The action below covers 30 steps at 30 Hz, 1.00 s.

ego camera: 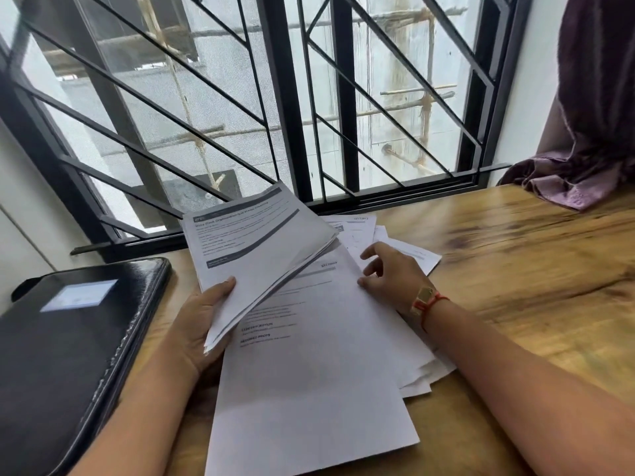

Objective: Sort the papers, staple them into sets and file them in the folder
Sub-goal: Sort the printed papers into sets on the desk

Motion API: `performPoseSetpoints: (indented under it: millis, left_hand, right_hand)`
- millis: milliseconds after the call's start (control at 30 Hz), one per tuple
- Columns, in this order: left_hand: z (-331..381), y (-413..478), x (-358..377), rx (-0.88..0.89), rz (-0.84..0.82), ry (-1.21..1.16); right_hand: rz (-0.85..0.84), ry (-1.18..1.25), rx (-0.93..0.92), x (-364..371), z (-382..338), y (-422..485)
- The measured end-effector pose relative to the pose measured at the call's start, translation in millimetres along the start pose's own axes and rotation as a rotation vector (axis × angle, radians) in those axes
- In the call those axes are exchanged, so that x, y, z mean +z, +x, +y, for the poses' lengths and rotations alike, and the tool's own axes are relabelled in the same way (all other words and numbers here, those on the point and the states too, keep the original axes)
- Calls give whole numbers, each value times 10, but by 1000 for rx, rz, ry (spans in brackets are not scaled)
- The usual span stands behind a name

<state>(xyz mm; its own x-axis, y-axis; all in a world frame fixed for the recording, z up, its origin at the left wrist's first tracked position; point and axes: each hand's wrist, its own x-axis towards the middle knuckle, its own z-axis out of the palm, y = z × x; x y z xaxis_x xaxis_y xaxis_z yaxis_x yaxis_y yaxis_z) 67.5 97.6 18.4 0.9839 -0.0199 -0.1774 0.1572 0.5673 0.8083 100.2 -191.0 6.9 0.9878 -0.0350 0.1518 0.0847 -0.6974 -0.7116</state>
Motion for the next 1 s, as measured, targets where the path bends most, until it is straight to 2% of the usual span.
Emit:
performPoseSetpoints:
  millis: [467,667,1000]
  left_hand:
    - [-27,17,-30,28,-1,64]
    - [-35,20,-31,51,34,160]
    - [-17,9,-26,101,57,211]
  right_hand:
    - [173,41,59,-17,-12,59]
    - [338,111,-48,-119,-25,35]
    - [288,7,-141,-156,-46,9]
